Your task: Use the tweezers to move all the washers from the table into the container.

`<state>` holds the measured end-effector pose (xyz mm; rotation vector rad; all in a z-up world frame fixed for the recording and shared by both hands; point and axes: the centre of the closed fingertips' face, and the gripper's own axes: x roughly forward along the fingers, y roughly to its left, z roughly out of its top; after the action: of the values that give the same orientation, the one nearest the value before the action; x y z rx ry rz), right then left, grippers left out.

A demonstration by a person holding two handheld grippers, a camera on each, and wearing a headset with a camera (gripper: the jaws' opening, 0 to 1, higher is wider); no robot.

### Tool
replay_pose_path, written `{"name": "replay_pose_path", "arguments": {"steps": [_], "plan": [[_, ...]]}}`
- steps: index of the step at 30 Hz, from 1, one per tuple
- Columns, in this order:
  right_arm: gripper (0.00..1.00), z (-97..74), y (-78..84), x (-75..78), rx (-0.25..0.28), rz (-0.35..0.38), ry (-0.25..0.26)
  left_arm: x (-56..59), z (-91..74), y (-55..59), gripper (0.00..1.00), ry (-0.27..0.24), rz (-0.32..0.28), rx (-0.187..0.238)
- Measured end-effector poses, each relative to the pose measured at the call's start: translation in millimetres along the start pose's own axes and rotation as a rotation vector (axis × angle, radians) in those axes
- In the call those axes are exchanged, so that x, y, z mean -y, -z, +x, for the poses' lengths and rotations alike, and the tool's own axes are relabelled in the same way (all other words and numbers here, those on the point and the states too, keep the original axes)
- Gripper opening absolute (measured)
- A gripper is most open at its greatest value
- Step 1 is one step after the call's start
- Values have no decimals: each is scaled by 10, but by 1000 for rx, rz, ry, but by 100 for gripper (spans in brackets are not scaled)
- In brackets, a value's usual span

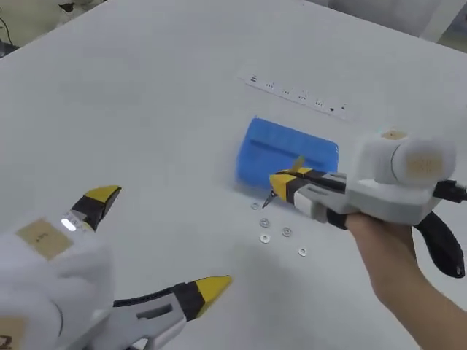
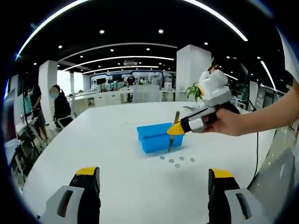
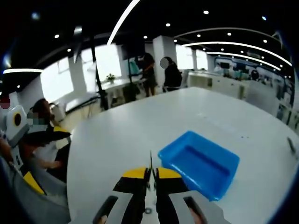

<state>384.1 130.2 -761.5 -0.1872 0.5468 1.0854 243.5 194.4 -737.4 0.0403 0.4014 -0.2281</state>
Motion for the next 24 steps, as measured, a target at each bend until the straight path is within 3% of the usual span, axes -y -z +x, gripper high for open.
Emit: {"name": "replay_pose_path", "arguments": {"steps": [3,8,11,14,24], "plan": [[3,74,18,-8,-9,-11,-14,-46,-2,16,99,-31,34,-5],[3,168,98,-1,-31,-45,-44,-109,9,76,99,-48,19,-35],[3,200,124,17,-40,-60,-47,-108,23,96,99,-48,19,-44],[3,234,157,23,-56,-81,-56,-115,43,163,99,-57,40,-84],[3,342,183,91,-56,-69,-79,-125,51,204,98,-58,41,-107]]}}
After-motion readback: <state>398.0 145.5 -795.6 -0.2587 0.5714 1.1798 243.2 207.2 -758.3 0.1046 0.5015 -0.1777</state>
